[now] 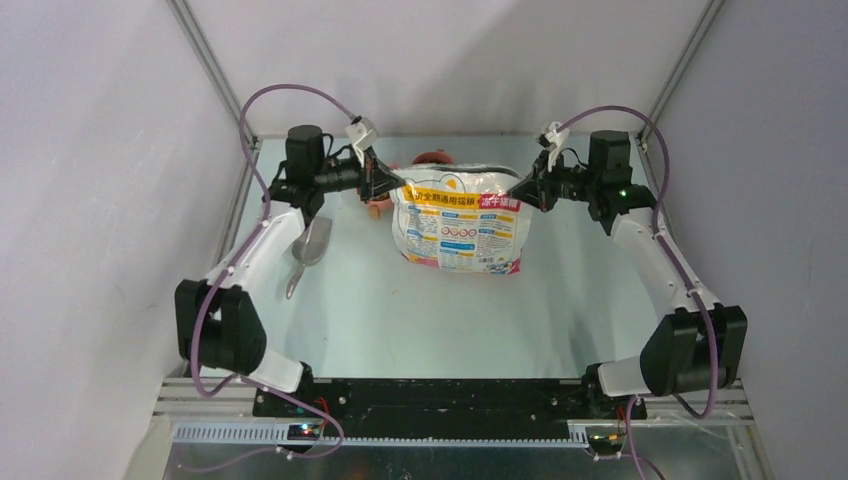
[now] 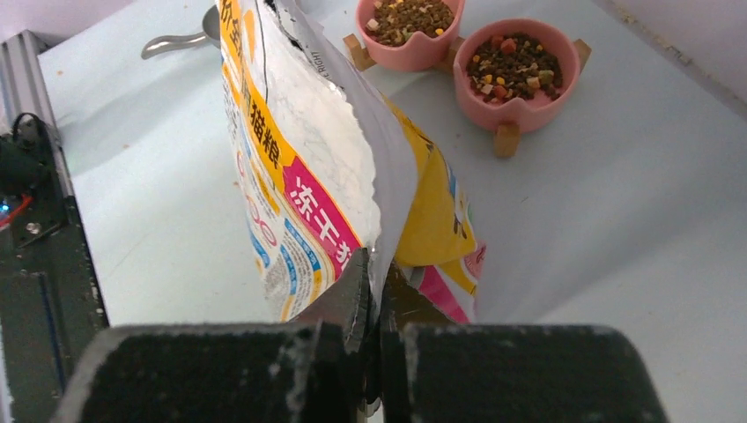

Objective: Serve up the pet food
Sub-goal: Adjust the pet food bag at the center of the board.

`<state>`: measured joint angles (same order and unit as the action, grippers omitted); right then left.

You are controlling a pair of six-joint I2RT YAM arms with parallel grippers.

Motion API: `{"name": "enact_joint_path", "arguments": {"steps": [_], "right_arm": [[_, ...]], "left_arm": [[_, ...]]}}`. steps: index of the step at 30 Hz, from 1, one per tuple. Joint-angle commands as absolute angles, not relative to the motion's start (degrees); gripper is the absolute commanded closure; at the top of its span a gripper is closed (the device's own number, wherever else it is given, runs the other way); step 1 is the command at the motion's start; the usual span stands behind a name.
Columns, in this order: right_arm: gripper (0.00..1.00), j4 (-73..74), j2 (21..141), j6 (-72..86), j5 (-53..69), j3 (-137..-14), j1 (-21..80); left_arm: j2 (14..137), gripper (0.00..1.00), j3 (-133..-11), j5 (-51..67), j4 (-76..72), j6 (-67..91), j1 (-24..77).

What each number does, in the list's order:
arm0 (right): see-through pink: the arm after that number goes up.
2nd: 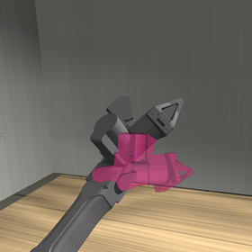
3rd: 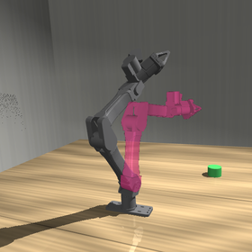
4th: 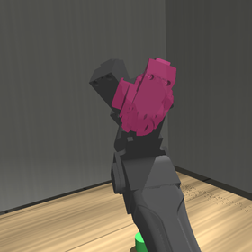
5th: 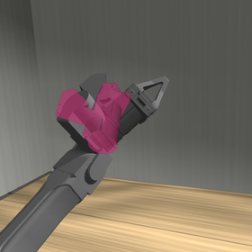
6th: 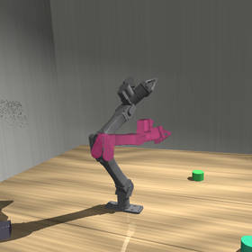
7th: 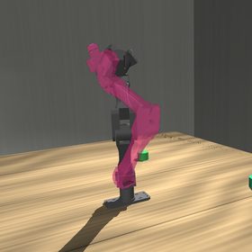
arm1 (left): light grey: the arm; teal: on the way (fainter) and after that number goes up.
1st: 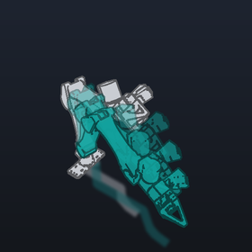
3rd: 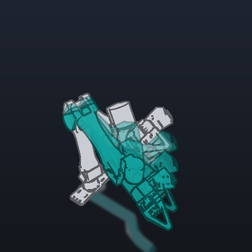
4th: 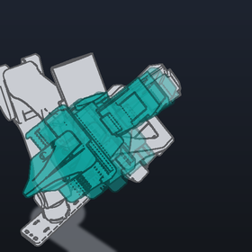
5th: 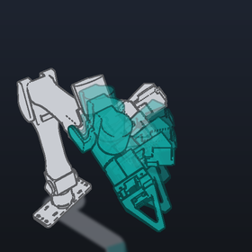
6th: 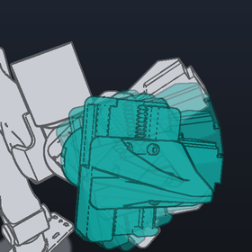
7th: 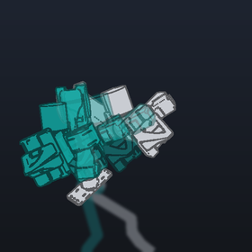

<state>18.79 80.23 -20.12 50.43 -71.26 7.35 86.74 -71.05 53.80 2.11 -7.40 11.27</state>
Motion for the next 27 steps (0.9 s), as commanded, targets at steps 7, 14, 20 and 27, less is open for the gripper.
{"name": "enact_joint_path", "arguments": {"steps": [7,14,20,27], "right_arm": [[1.00,9.43,71.25,-4.25,52.71,-84.06,3.52],[1.00,13.96,79.26,2.17,51.55,-87.33,3.81],[1.00,11.56,85.13,-1.79,43.36,-77.07,5.05],[0.56,11.90,84.57,-7.01,40.85,-75.72,9.29]], "left_arm": [[74.59,1.00,-80.98,51.93,9.64,-9.56,8.02],[80.18,1.00,-82.56,54.86,10.66,-4.42,8.05],[87.84,1.00,-74.07,54.02,5.22,-2.71,8.05],[88.42,0.62,-70.23,53.26,-2.65,-2.06,8.62]]}}
